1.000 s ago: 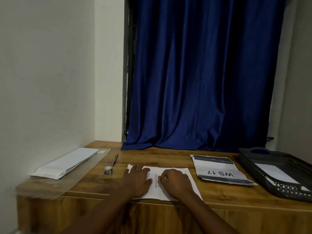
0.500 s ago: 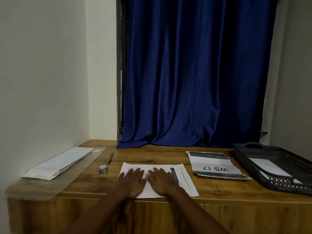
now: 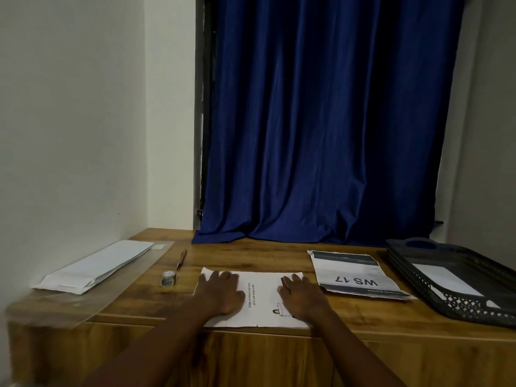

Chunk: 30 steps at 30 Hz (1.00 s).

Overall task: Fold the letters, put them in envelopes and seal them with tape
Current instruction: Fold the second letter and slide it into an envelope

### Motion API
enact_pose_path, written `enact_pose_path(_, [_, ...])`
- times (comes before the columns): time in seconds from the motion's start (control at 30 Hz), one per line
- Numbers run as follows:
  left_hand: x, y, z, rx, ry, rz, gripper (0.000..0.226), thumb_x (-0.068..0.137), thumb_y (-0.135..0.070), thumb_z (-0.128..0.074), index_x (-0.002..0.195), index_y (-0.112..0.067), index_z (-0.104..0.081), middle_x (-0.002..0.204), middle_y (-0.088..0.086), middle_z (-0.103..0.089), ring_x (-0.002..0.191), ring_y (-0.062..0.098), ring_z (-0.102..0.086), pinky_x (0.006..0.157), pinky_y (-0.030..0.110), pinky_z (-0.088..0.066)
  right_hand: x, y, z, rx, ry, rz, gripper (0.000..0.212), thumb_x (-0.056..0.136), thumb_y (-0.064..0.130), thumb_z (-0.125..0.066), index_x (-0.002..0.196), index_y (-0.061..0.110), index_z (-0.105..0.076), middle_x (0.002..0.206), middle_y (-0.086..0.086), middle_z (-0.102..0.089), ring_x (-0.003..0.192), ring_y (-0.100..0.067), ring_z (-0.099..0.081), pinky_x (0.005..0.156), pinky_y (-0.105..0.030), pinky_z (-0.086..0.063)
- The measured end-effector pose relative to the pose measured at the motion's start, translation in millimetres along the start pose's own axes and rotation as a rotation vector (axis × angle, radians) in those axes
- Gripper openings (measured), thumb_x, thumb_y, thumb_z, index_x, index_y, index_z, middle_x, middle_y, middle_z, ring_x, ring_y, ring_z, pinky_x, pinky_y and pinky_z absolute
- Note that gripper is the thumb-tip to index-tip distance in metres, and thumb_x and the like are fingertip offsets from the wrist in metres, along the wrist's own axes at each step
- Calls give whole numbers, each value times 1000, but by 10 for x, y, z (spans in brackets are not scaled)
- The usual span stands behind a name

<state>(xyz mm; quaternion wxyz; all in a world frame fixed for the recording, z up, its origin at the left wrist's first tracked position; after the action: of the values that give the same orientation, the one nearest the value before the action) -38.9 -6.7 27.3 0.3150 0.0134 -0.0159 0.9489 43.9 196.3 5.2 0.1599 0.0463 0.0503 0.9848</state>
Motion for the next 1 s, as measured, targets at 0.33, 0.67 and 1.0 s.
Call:
enact_pose_path(0.33, [295,-254,-216,-134,48,-100,72,106,-62,-17,165,-21,-11,173,0,-6,159,22,-2,128,51,-2,32,-39,-30,-32,9,12,60,109,47,-19,163,23,-15,171,-9,-12,157,-34,-8,127,-53,-12])
enact_pose_path(0.67, [383,580,-204,-150,2,81,80,103,-68,-18,164,-16,-15,172,8,-11,159,27,-9,126,51,-12,18,-21,-13,0,-4,18,59,109,48,-19,163,25,-15,171,-7,-11,158,-32,-7,126,-53,-10])
enact_pose_path(1.0, [-452,-174,-132,-162,-230,-308,78,91,-84,-23,158,-44,-26,170,-15,-17,157,11,-9,126,42,-13,-16,-29,2,156,-28,-23,59,107,54,-24,158,26,-32,167,-4,-28,154,-30,-22,124,-51,-19])
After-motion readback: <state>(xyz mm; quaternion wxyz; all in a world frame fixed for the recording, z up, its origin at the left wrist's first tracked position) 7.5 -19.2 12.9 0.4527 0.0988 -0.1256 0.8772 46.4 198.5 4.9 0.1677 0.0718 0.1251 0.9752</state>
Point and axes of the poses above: each hand's wrist, its own x-axis towards the middle knuckle, its own z-axis out of the back of the hand, y = z × x, the point moved 4 cm from there along x, towards the middle knuckle
